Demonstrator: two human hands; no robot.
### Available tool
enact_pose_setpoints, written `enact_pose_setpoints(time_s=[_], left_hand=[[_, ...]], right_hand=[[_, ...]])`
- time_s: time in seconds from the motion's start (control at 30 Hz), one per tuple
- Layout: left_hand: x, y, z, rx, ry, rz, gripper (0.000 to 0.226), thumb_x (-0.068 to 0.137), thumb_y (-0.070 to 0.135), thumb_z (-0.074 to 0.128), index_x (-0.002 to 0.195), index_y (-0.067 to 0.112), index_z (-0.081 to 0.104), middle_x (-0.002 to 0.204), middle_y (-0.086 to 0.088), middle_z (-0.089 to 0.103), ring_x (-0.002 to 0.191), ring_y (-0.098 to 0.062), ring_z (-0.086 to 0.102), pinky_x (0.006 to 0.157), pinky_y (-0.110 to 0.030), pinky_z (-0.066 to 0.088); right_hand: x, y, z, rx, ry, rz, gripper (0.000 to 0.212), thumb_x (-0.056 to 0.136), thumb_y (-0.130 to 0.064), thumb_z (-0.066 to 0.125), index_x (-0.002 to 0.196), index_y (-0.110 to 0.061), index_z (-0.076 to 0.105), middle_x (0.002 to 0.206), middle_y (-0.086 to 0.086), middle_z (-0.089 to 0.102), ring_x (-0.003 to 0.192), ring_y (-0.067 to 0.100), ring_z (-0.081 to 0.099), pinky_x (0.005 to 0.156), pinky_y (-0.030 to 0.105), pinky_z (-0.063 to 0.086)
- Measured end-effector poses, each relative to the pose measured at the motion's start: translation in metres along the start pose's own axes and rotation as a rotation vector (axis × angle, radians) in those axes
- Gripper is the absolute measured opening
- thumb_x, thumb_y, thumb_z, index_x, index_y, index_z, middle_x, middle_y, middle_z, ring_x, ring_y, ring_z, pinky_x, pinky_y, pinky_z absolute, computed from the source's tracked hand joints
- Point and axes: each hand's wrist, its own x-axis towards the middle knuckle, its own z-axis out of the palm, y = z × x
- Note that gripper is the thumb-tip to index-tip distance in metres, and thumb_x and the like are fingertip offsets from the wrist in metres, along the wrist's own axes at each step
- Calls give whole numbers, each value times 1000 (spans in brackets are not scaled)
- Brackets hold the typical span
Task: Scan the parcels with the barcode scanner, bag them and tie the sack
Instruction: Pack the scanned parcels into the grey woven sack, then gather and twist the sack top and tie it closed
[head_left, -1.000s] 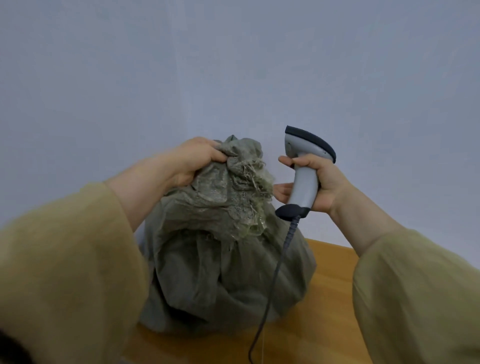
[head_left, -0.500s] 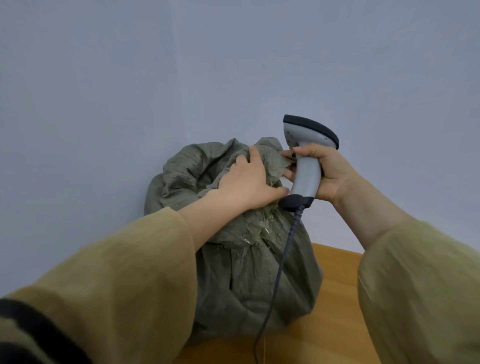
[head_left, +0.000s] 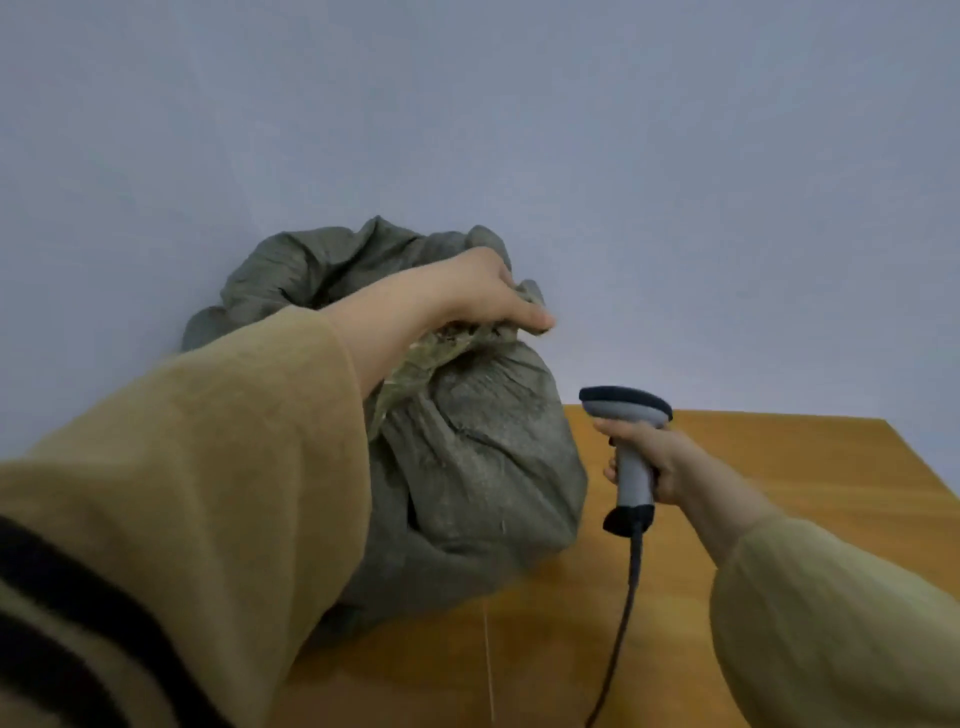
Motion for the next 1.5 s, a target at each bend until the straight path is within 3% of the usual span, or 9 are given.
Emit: enact_pose_setpoints(time_s=[0.17,0.37,0.47,0.6,0.77,0.9,1.1,1.33,1.5], left_hand=[[17,26,66,444,-2,163,52,86,62,50,74,12,57,93,-3,45,87,-21,50,79,-35,46],[29,33,94,520,28,239,43,96,37,48,62,14,36,62,0,38,54,-15,36,49,-28,28],[26,30,94,441,96,249,24,94,33,54,98,10,49,72,0,43,71,-21,49,61,-32,41],[19,26,84,366,148,289,62,94,33,52,147,17,23,89,-3,60,88,-25,59,76,-38,48],[16,22,71,385,116,286,39,96,41,43,108,11,66,110,-7,66,102,-25,60,84,-37,48],[19,21,56,230,127,215,49,97,36,47,56,8,43,65,-5,43,64,-18,45,59,-30,34],[11,19,21,-44,33,99,45,97,40,47,58,17,45,56,2,43,53,-14,42,55,-26,37],[-17,-10,-36,-206,-19,67,34,83,41,68,92,9,72,96,-11,72,86,-21,65,90,-44,53],[-33,-37,-66,180,31,-59,84,66,34,84,137,13,45,134,-2,53,117,-23,52,100,-32,40]], right_hand=[[23,99,-21,-26,201,170,42,83,-11,72,119,3,55,96,16,60,85,32,60,61,40,52],[40,156,-36,-183,224,262,20,86,3,63,105,5,59,113,19,59,112,40,55,91,50,49],[40,160,-37,-211,184,384,45,101,-22,44,135,7,39,134,21,45,129,37,42,96,39,43],[45,162,-41,-290,232,403,55,100,-23,44,141,9,26,147,25,30,135,38,32,106,44,36],[45,146,-46,-401,280,387,56,93,-11,60,137,12,32,137,26,42,127,39,43,98,40,43],[35,89,-35,-426,382,130,54,88,-12,66,134,6,42,131,25,52,120,37,52,95,41,46],[-6,-33,26,-147,-94,-611,61,80,-2,72,134,-21,52,130,2,51,113,17,55,75,34,56],[-31,-121,89,-460,-295,-818,21,85,7,62,104,0,67,108,12,67,90,24,65,86,38,54],[-51,-184,98,-609,-48,-1022,16,77,9,65,90,4,72,104,12,65,93,20,59,88,36,53]])
